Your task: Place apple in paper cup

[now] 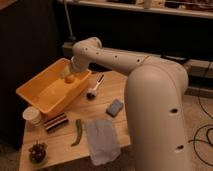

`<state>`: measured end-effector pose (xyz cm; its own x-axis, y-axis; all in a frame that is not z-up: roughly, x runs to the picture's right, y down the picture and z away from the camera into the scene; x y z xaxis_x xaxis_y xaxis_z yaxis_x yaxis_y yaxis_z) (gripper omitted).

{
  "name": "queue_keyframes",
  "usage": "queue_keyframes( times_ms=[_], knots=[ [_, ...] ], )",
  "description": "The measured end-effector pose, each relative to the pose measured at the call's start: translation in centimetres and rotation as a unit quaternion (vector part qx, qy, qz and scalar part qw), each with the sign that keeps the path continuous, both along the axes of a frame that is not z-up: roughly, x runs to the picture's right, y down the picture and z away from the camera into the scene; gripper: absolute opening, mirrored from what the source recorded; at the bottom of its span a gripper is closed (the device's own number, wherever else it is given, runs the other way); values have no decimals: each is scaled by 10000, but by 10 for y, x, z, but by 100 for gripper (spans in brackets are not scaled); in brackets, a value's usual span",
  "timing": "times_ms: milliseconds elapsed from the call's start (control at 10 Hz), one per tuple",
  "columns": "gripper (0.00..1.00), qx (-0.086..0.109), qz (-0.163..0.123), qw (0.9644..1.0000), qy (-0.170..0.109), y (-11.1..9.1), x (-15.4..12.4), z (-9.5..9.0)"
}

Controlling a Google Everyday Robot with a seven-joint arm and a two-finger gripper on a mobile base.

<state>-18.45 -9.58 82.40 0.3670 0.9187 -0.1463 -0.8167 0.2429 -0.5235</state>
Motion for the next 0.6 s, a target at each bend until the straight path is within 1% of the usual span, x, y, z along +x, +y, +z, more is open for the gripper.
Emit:
queue_keyframes(
  times_ms=[200,300,400,600],
  knots=[
    [80,-79,-37,10000,15,-13,-4,22],
    [80,-137,-58,9999,16,-21,-11,36],
    [80,-226,-94,9997,27,-29,-24,55],
    [80,-359,-186,9992,54,-41,-40,83]
  ],
)
